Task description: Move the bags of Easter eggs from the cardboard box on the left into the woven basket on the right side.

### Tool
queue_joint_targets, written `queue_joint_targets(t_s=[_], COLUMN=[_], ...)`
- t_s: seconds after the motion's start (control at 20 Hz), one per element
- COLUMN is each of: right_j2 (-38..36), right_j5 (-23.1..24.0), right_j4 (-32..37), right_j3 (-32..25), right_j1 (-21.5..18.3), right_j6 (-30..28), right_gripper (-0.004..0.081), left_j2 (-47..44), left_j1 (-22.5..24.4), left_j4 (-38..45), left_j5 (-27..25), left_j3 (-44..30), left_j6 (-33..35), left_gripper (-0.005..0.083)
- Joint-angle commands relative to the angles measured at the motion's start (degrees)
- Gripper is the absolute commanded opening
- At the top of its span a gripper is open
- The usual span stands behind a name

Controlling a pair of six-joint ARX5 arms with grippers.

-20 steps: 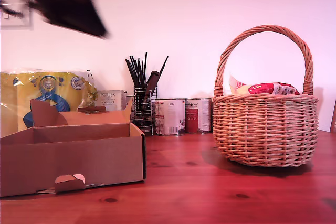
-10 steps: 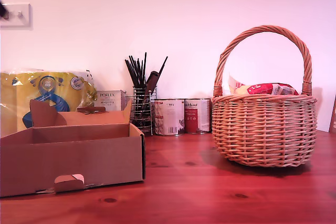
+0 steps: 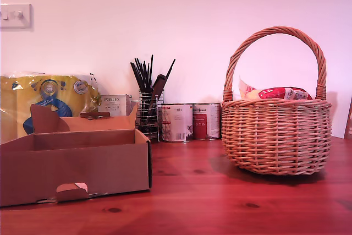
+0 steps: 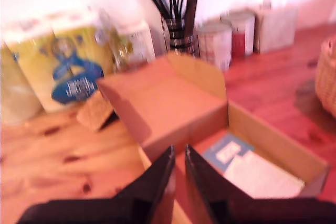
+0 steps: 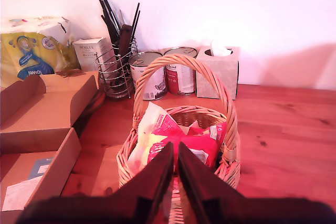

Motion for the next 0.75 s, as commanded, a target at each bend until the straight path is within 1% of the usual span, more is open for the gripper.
queue_joint_targets(t_s=[0.0,0.3,0.7], right_j2=[0.2,0.2,0.2], right_j5=[-0.1,-0.1,-0.1], right_j4=[-0.6,-5.7,-10.3], right_j3=[-1.0,-1.0,-1.0], right_j1=[-0.4,-0.4,-0.4], right_j6=[0.2,0.2,0.2], right_gripper=[-0.0013,-0.0013,-0.0013], left_j2=[-0.1,-0.1,-0.1], left_j1=[0.0,0.0,0.0], left_j4=[-0.7,-3.2,-3.1], left_j5=[0.0,0.0,0.0], left_j3=[-0.6,-0.6,-0.6], left_j6=[-0.5,-0.5,-0.5], left_gripper=[0.0034,0.0034,0.0034])
